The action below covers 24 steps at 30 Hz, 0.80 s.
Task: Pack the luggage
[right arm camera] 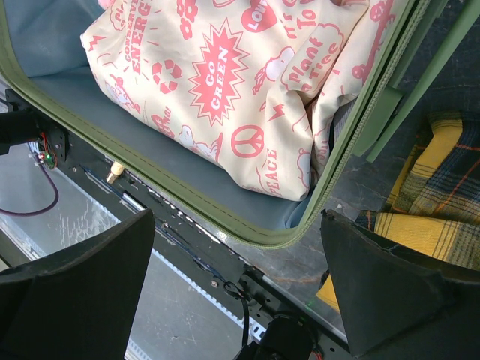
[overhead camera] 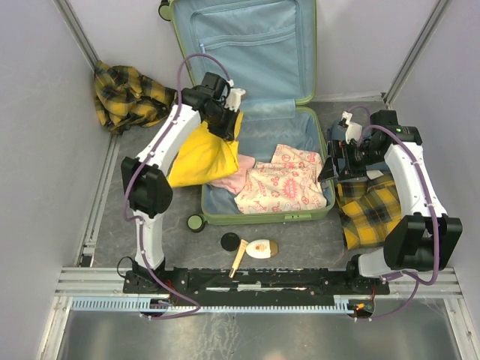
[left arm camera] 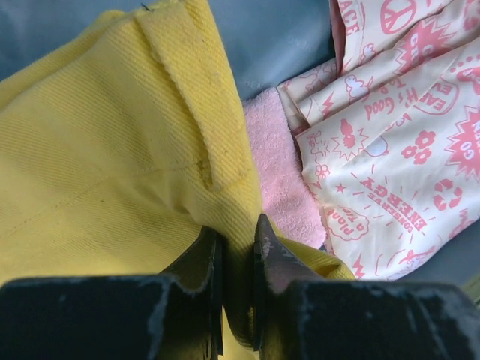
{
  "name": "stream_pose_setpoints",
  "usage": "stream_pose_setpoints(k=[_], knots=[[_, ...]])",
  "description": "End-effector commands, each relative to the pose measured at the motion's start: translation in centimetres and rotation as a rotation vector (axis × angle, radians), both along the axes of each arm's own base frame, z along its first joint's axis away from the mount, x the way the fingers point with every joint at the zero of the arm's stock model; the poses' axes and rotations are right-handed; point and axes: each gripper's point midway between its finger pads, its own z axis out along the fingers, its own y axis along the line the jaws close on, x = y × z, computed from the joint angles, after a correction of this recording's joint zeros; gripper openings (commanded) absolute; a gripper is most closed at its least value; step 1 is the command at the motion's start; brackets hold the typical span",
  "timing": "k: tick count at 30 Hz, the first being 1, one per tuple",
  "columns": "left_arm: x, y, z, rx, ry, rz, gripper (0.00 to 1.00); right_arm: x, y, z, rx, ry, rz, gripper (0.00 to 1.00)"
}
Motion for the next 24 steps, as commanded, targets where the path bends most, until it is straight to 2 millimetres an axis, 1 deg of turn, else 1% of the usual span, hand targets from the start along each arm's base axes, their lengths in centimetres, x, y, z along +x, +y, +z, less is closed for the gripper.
stream_pose_setpoints(k=[1, 4, 7, 9, 12, 13, 16, 20, 24], knots=[[1.5, -5.5, 3.7, -0.079, -0.21, -0.182, 0.03, 0.2, 0.1, 1.1, 0.01, -0.057, 0.009, 1.0], [0.7, -6.8, 3.0, -0.062, -0.221, -0.263, 0.03, 0.2, 0.1, 1.1, 0.009, -0.055, 0.01, 1.0], [-1.1, -8.0, 2.6, -0.068, -0.218, -0.395, 0.03, 0.2, 0.1, 1.1, 0.007, -0.055, 0.009, 1.0], [-2.7, -8.7, 2.3, -0.089, -0.195, -0.494, 0.03, 0.2, 0.1, 1.0, 0.008, -0.05, 0.01, 1.0], [-5.9, -9.7, 1.3, -0.078, -0.16, -0.654, 0.03, 0.2, 0.1, 1.0, 0.01, -0.05, 0.009, 1.0], [-7.2, -9.9, 0.9, -0.069, -0.147, -0.709, 0.03, 0.3, 0.1, 0.9, 0.01, -0.05, 0.009, 1.0], [-10.0, -10.2, -0.2, -0.048, -0.145, -0.841, 0.03, 0.2, 0.1, 1.0, 0.01, -0.05, 0.009, 1.0], [-12.9, -10.4, -1.2, -0.024, -0.163, -0.981, 0.03, 0.2, 0.1, 1.0, 0.008, -0.051, 0.008, 1.0], [-15.6, -10.1, -2.2, 0.003, -0.198, -1.142, 0.03, 0.2, 0.1, 1.0, 0.007, -0.049, 0.009, 1.0]])
